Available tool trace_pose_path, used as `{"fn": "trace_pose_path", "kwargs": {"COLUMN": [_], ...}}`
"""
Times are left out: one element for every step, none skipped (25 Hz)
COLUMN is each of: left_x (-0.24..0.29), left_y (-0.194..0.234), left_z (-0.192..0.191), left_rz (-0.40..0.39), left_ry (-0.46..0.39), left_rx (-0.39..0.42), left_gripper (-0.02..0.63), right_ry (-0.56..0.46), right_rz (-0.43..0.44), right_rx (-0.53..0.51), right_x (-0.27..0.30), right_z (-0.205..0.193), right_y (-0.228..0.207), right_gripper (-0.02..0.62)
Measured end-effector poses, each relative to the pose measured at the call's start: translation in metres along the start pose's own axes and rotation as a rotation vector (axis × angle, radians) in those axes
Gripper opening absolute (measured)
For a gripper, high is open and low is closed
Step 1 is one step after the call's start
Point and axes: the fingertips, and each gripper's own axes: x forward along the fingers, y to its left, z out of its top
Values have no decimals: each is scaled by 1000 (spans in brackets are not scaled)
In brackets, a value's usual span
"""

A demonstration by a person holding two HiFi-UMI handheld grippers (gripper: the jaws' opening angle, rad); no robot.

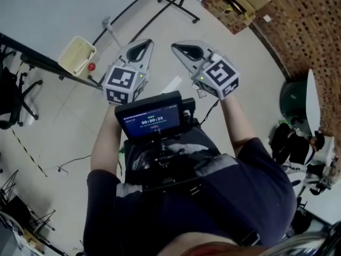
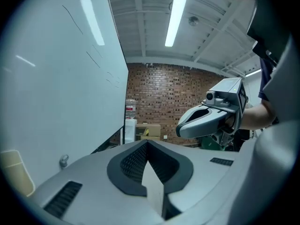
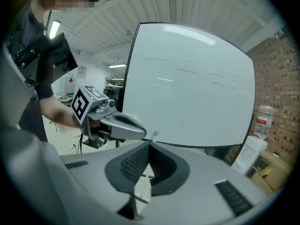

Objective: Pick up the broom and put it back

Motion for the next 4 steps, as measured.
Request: {"fn": "trace_pose_path", "kwargs": {"left_x": [1,3,5,7], "left_y": [-5,-12,-18,-25], "left_z": [0,1,1,3], "left_rz": [-15,-29,-42,-55], "left_ry": [-7,-14,-22,-30], "left_rx": [1,5,10,16], "left_gripper": [5,5,5,5], "right_ry": [-12,-24,-34,-43], "right_rz": [-10,-19,-29,-40], "right_rx": [6,14,22,31], "right_x": [-6,-12,-19,-26], "right_z": [0,-1,-2,-3], "right_y": [1,1,0,-2], "right_gripper": [9,9,8,8]}}
